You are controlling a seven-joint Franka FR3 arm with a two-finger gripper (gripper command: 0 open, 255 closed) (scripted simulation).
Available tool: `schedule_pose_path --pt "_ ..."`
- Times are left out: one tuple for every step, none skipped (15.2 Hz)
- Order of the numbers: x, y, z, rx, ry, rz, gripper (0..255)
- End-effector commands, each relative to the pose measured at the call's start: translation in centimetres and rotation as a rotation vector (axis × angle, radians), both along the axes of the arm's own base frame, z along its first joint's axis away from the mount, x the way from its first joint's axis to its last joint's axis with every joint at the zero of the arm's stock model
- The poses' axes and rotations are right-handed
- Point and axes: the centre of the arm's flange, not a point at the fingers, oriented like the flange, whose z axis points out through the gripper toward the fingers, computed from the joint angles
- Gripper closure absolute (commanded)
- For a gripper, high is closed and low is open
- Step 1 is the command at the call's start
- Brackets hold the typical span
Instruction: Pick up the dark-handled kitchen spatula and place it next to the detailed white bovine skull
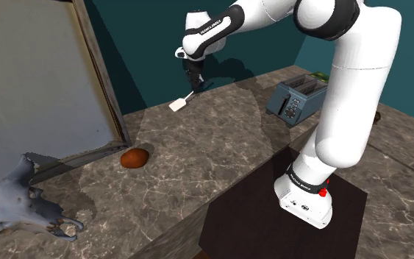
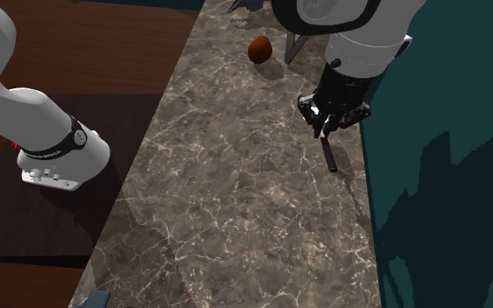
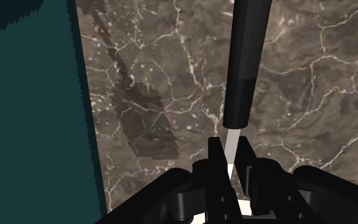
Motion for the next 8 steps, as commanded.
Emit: schedule_pose_path --pt "0.0 0.0 1.2 0.0 0.001 0.0 255" --pt "0.0 0.0 1.7 0.0 0.001 0.0 255" --pt "0.0 0.0 2.2 0.0 0.001 0.0 255" --pt "0.0 0.0 2.8 0.0 0.001 0.0 255" --pt "0.0 0.0 3.3 0.0 0.001 0.0 255" --pt "0.0 0.0 3.8 0.0 0.001 0.0 255" --pt "0.0 0.0 4.3 0.0 0.001 0.0 255" --pt "0.0 0.0 4.9 0.0 0.001 0.0 255"
